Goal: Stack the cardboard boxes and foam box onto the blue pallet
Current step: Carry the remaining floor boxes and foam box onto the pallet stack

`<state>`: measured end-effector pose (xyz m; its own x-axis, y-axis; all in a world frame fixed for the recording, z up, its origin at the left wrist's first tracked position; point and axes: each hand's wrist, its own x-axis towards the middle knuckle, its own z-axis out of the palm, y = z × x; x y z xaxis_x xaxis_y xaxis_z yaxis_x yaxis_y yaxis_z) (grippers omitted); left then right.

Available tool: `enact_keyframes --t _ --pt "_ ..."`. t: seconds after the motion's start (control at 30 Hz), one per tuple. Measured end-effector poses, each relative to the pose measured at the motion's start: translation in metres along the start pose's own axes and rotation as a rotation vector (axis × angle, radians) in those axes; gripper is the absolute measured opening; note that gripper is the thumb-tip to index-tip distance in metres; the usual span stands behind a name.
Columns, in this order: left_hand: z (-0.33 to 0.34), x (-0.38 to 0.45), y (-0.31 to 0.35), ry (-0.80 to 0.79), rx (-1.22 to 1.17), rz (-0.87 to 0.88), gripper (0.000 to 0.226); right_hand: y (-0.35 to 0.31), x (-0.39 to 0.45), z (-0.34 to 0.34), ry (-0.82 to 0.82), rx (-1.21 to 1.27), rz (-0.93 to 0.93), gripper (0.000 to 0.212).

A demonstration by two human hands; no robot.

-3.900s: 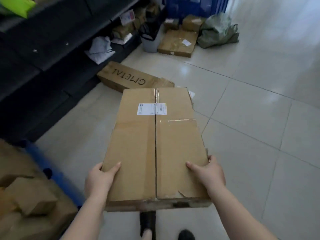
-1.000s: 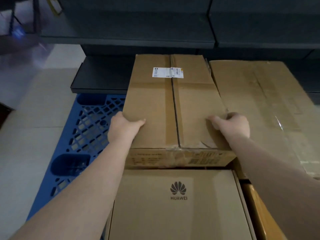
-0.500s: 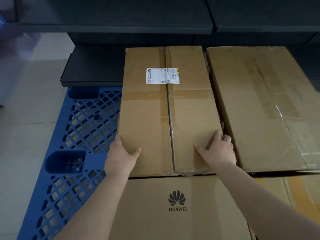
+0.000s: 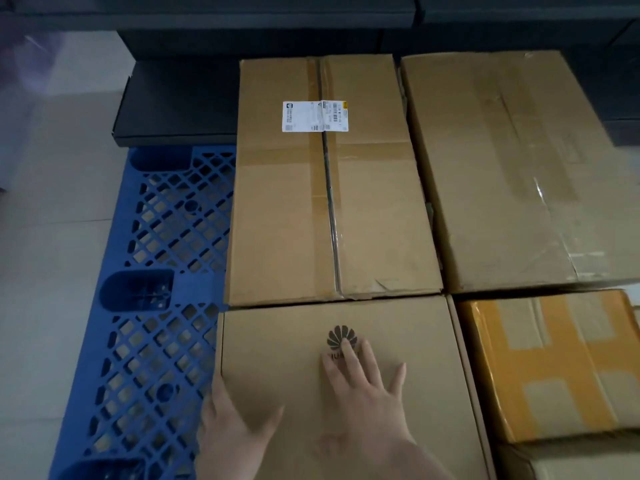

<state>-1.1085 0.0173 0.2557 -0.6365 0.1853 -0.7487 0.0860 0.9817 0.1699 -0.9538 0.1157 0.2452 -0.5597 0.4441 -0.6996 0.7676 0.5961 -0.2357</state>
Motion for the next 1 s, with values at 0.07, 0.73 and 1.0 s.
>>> enact_keyframes --t 0.07,0.73,1.0 --pt "0.005 -0.001 -0.012 -0.056 0.019 0.015 0.121 0.006 -0.002 0.007 -0.023 -0.034 0.017 0.109" --pt "-0.053 -0.33 0.01 -0.168 0.388 0.541 0.029 0.087 -0.401 -0.087 0.406 0.657 0.458 0.038" --pt "0.035 -0.509 0.068 -0.099 0.353 0.932 0.006 0.153 -0.564 -0.066 0.618 0.451 0.422 0.036"
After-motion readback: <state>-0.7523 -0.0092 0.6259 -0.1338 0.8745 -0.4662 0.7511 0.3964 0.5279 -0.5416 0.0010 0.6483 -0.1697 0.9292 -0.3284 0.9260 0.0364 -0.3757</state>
